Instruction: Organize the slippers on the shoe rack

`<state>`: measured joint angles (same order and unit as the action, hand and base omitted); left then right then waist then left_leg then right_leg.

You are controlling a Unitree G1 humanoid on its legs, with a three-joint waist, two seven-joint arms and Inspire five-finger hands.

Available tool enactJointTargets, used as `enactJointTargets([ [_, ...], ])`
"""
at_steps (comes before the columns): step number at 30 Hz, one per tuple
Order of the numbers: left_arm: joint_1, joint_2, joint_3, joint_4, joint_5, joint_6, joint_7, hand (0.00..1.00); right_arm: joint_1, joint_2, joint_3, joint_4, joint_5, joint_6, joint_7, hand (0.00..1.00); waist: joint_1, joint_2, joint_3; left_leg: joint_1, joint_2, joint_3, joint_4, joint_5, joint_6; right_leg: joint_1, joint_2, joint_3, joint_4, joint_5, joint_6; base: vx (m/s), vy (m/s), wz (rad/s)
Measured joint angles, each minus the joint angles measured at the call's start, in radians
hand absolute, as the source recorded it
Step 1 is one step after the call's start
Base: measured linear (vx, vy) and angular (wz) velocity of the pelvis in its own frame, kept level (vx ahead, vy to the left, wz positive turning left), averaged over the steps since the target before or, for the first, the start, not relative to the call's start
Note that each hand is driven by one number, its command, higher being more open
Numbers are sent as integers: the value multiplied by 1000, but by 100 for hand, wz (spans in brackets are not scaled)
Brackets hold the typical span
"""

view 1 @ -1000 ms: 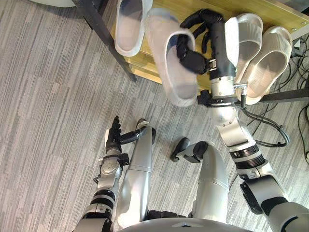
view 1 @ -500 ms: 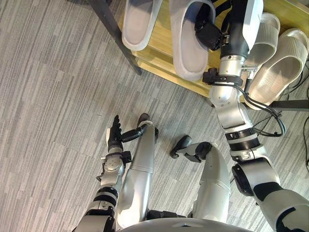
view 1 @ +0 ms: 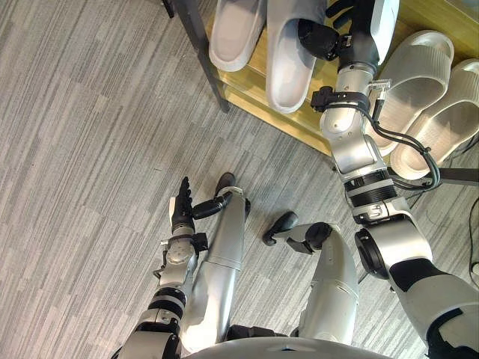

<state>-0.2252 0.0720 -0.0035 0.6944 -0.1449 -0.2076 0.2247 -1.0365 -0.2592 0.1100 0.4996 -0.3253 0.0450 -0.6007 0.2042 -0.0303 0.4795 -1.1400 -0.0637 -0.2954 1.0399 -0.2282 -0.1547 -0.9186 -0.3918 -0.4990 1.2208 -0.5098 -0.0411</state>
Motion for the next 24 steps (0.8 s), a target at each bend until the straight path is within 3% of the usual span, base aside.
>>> enactJointTargets([
  [12, -1, 1, -10, 25, 0, 21, 17, 100, -7, 22, -6, 16, 91, -1, 7, 100, 4, 0, -20, 19, 4, -4, -6, 4, -4, 19, 3, -6, 0, -4, -8, 9, 41, 1],
  [24, -2, 18, 5, 68, 0, 37, 28, 100, 144, 39, 29, -44, 89, -1, 53, 100, -9, -8, -38, 60, 39, 16, -31, 4, -4, 39, 33, 11, -29, 4, -13, 13, 32, -8],
])
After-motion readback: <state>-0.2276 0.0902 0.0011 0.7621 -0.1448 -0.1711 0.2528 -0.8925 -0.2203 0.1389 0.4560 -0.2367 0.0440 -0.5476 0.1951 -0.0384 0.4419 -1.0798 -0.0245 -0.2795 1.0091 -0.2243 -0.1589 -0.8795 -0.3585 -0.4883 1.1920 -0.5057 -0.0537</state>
